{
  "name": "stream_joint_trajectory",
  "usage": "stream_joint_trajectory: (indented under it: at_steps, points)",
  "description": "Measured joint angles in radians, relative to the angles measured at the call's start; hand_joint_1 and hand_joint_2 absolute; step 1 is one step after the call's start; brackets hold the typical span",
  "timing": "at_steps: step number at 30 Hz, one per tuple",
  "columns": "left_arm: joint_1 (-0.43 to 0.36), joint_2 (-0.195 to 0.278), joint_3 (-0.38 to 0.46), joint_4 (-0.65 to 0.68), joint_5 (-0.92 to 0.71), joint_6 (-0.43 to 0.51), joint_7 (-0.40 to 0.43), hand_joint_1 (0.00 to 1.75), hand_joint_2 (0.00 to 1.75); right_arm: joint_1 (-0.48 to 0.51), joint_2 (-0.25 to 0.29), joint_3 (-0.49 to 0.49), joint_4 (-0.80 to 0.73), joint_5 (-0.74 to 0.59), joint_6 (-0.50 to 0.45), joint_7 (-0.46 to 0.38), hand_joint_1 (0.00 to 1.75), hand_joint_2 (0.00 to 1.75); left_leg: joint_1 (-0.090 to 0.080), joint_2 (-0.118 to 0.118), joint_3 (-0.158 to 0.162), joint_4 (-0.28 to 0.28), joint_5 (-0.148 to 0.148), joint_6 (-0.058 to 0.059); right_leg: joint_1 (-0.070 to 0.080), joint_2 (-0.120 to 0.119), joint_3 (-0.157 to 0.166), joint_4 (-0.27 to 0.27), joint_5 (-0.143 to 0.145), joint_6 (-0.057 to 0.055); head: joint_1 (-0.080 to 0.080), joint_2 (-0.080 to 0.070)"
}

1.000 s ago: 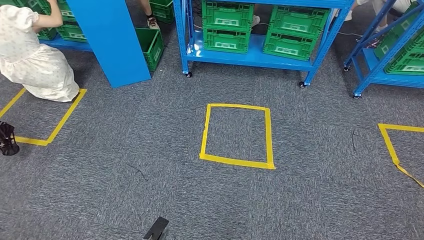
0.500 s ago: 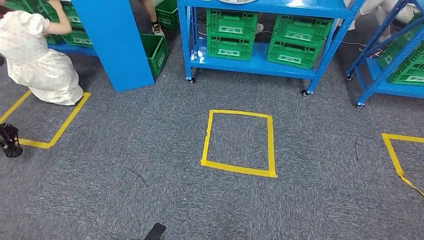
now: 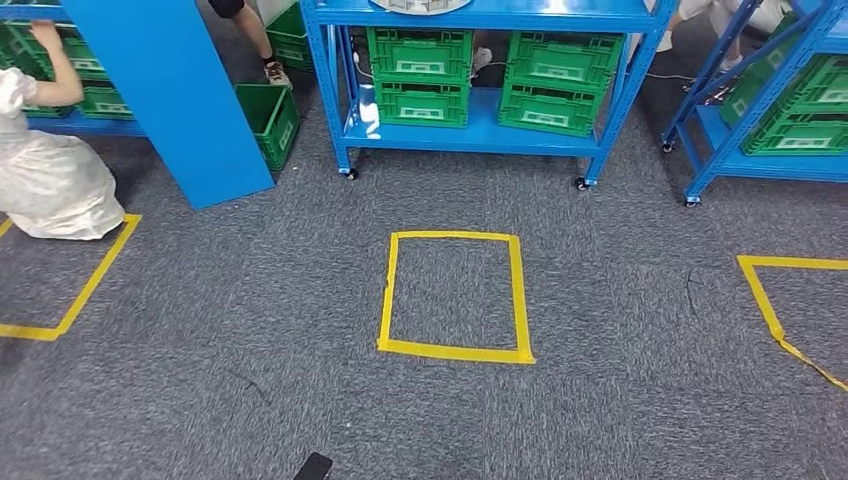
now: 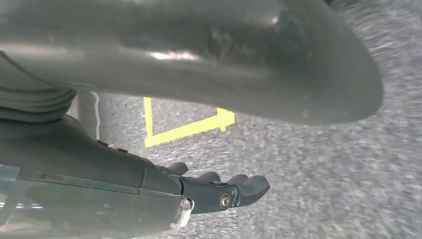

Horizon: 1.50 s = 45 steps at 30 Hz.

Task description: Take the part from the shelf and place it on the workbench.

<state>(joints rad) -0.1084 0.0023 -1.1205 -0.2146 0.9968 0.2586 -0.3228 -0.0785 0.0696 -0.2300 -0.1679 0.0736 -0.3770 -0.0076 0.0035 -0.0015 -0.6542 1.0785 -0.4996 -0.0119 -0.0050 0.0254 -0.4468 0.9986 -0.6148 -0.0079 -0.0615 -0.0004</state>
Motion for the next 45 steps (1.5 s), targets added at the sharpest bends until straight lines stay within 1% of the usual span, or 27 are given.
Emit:
stream_joint_trajectory:
  at_steps: [1,2,4,6,7,8,10,12,14,16,17,18,20,22,23,24,26,27,28,30,31,32,36,39,40,42,45]
  points:
    - [0.001,-0.003,0.0,0.0,0.0,0.001,-0.001,0.0,0.0,0.0,-0.001,0.0,0.0,0.0,0.0,0.0,0.0,0.0,-0.003,0.0,0.003,-0.011,0.008,0.007,-0.001,0.002,0.011,-0.003,-0.009,0.007,0.001,0.0]
    - [0.0,-0.006,0.0,0.0,0.001,0.002,-0.001,0.0,0.0,-0.001,-0.002,0.0,0.0,0.0,0.0,0.001,0.0,0.0,-0.006,0.001,0.012,-0.013,-0.005,0.015,-0.002,0.004,0.017,-0.002,-0.011,0.015,0.001,0.0]
    - [-0.003,-0.011,0.0,-0.001,0.002,0.002,-0.001,0.0,0.0,-0.005,-0.005,0.001,-0.001,0.0,0.0,0.001,0.0,0.0,-0.003,0.003,0.044,-0.024,-0.022,0.029,-0.002,0.001,0.005,0.055,0.016,0.027,0.001,0.0]
    - [-0.007,-0.014,0.0,-0.001,0.004,0.002,0.0,0.0,0.0,-0.012,-0.005,0.004,-0.001,0.0,0.0,0.0,0.0,0.0,0.001,0.009,0.091,-0.038,-0.046,0.038,-0.001,-0.008,-0.069,0.187,0.056,0.036,0.003,0.0]
    - [-0.007,-0.015,0.0,-0.001,0.005,0.001,0.0,0.0,0.0,-0.014,-0.005,0.006,-0.002,0.0,0.0,0.0,0.0,0.0,0.002,0.013,0.114,-0.044,-0.061,0.04,-0.001,-0.014,-0.119,0.252,0.056,0.04,0.005,0.0]
    - [-0.007,-0.016,0.0,-0.001,0.005,0.001,0.0,0.0,0.0,-0.015,-0.006,0.007,-0.002,-0.001,0.0,-0.001,0.0,0.0,0.002,0.015,0.13,-0.048,-0.072,0.041,-0.002,-0.017,-0.156,0.293,0.044,0.043,0.005,0.0]
    - [-0.007,-0.016,0.0,-0.001,0.006,0.0,0.001,0.0,0.0,-0.015,-0.007,0.008,-0.002,-0.001,0.0,-0.001,0.0,0.0,0.002,0.017,0.146,-0.051,-0.083,0.042,-0.002,-0.02,-0.193,0.324,0.018,0.045,0.006,0.0]
    - [-0.007,-0.016,0.0,-0.001,0.006,0.0,0.001,0.0,0.0,-0.015,-0.007,0.008,-0.002,-0.001,0.0,-0.001,0.0,0.0,0.002,0.017,0.148,-0.052,-0.084,0.042,-0.002,-0.02,-0.195,0.325,0.015,0.045,0.006,0.0]
    - [-0.005,-0.016,0.0,-0.001,0.005,-0.009,0.002,0.0,0.0,-0.009,-0.009,0.011,-0.002,-0.001,0.0,-0.002,0.0,0.0,0.002,0.015,0.201,-0.063,-0.118,0.041,0.002,-0.02,-0.23,0.286,-0.031,0.038,0.006,0.0]
    - [-0.005,-0.016,0.0,-0.001,0.005,-0.026,-0.001,0.0,0.0,0.004,-0.014,0.016,-0.001,-0.001,-0.001,-0.004,0.0,0.0,0.0,0.01,0.303,-0.098,-0.185,0.029,0.017,-0.017,-0.259,0.174,0.043,0.01,0.009,0.0]
    - [-0.006,-0.015,0.0,-0.001,0.005,-0.034,-0.005,0.0,0.0,0.009,-0.015,0.019,0.0,0.0,-0.002,-0.005,0.0,0.0,0.0,0.007,0.344,-0.115,-0.204,0.021,0.024,-0.016,-0.255,0.115,0.105,-0.005,0.012,0.0]
    - [-0.008,-0.015,0.0,-0.001,0.005,-0.037,-0.008,0.0,0.0,0.011,-0.017,0.02,0.0,0.0,-0.002,-0.007,0.0,0.0,-0.002,0.006,0.358,-0.116,-0.199,0.011,0.026,-0.014,-0.241,0.088,0.149,-0.016,0.013,0.0]
    - [-0.012,-0.015,0.0,-0.001,0.005,-0.037,-0.01,0.0,0.0,0.011,-0.018,0.023,-0.001,0.0,-0.003,-0.012,0.0,0.0,-0.004,0.002,0.317,-0.027,-0.141,0.002,0.021,-0.014,-0.191,0.044,0.133,-0.023,0.011,0.0]
    - [-0.015,-0.013,0.0,-0.001,0.006,-0.037,-0.009,0.0,0.0,0.01,-0.019,0.024,-0.001,0.0,-0.002,-0.017,0.0,0.0,-0.004,-0.001,0.215,0.115,-0.113,0.0,0.016,-0.014,-0.116,-0.014,0.117,-0.026,0.007,0.0]
    - [-0.013,-0.011,0.0,-0.001,0.006,-0.037,-0.007,0.0,0.0,0.01,-0.019,0.025,-0.001,0.0,-0.002,-0.019,0.0,0.0,-0.004,-0.001,0.162,0.16,-0.133,-0.001,0.015,-0.012,-0.077,-0.041,0.108,-0.027,0.005,0.0]
    - [-0.009,-0.011,0.0,-0.001,0.007,-0.037,-0.005,0.0,0.0,0.01,-0.019,0.025,-0.001,-0.001,-0.002,-0.02,0.0,0.0,-0.003,-0.002,0.116,0.179,-0.174,-0.003,0.014,-0.009,-0.037,-0.063,0.097,-0.027,0.004,0.0]
    - [-0.002,-0.009,0.0,0.0,0.011,-0.037,-0.003,0.0,0.0,0.011,-0.019,0.026,-0.001,-0.002,-0.001,-0.023,0.0,0.0,-0.002,-0.002,0.042,0.159,-0.255,-0.008,0.013,-0.002,0.04,-0.095,0.071,-0.023,0.004,0.0]
    - [0.0,-0.009,0.0,0.0,0.014,-0.037,-0.005,0.0,0.0,0.011,-0.02,0.026,-0.001,-0.002,-0.001,-0.025,0.0,0.0,-0.001,-0.002,0.012,0.126,-0.257,-0.009,0.012,0.001,0.075,-0.104,0.053,-0.02,0.003,0.0]
    - [0.002,-0.008,0.0,0.0,0.018,-0.037,-0.009,0.0,0.0,0.012,-0.02,0.026,-0.001,-0.002,-0.001,-0.028,0.0,0.0,0.001,-0.002,-0.013,0.08,-0.206,-0.009,0.011,0.004,0.106,-0.108,0.031,-0.017,0.002,0.0]
    - [0.009,-0.004,0.0,0.0,0.025,-0.038,-0.019,0.0,0.0,0.016,-0.021,0.026,0.0,-0.004,-0.001,-0.032,0.0,0.0,0.003,-0.005,-0.045,0.003,-0.001,-0.004,0.011,0.008,0.151,-0.098,-0.019,-0.008,0.002,0.0]
    - [0.011,-0.002,0.001,0.0,0.028,-0.039,-0.024,0.0,0.0,0.015,-0.021,0.026,0.0,-0.005,-0.001,-0.032,0.0,0.0,0.001,-0.007,-0.054,-0.011,0.076,0.002,0.01,0.011,0.161,-0.088,-0.04,-0.001,0.003,0.0]
    - [0.012,-0.001,0.001,0.0,0.03,-0.039,-0.03,0.0,0.0,0.013,-0.022,0.026,0.0,-0.007,-0.001,-0.029,0.0,0.0,-0.004,-0.009,-0.057,-0.009,0.113,0.011,0.007,0.013,0.165,-0.078,-0.055,0.006,0.004,0.0]
    - [-0.004,0.007,0.002,0.0,0.034,-0.038,-0.061,0.0,0.0,-0.01,-0.022,0.03,-0.001,-0.008,-0.001,-0.007,0.0,0.0,-0.01,-0.01,-0.049,-0.01,0.08,0.041,-0.002,-0.004,0.157,-0.033,-0.098,0.028,0.001,0.0]
    - [-0.014,0.009,0.003,0.0,0.037,-0.04,-0.077,0.0,0.0,-0.017,-0.02,0.032,-0.002,-0.007,-0.003,0.0,0.0,0.0,-0.006,0.001,-0.036,-0.02,0.072,0.046,-0.004,-0.018,0.054,0.153,-0.184,0.041,0.003,0.0]
    - [-0.014,0.009,0.003,-0.001,0.037,-0.041,-0.082,0.0,0.0,-0.016,-0.02,0.032,-0.002,-0.007,-0.005,0.0,0.0,0.0,-0.006,0.004,-0.035,-0.021,0.07,0.046,-0.004,-0.019,0.015,0.206,-0.188,0.043,0.004,0.0]
    - [-0.015,0.008,0.003,-0.001,0.036,-0.045,-0.09,0.0,0.0,-0.012,-0.021,0.032,-0.002,-0.007,-0.007,-0.004,0.0,0.0,-0.005,0.007,-0.032,-0.021,0.068,0.045,-0.004,-0.019,-0.021,0.209,-0.129,0.041,0.004,0.0]
    - [-0.018,0.005,0.003,-0.001,0.035,-0.047,-0.095,0.0,0.0,-0.009,-0.022,0.032,-0.001,-0.007,-0.008,-0.009,0.0,0.0,-0.005,0.006,-0.03,-0.023,0.074,0.036,-0.001,-0.019,0.008,0.051,-0.009,0.029,0.004,0.0]
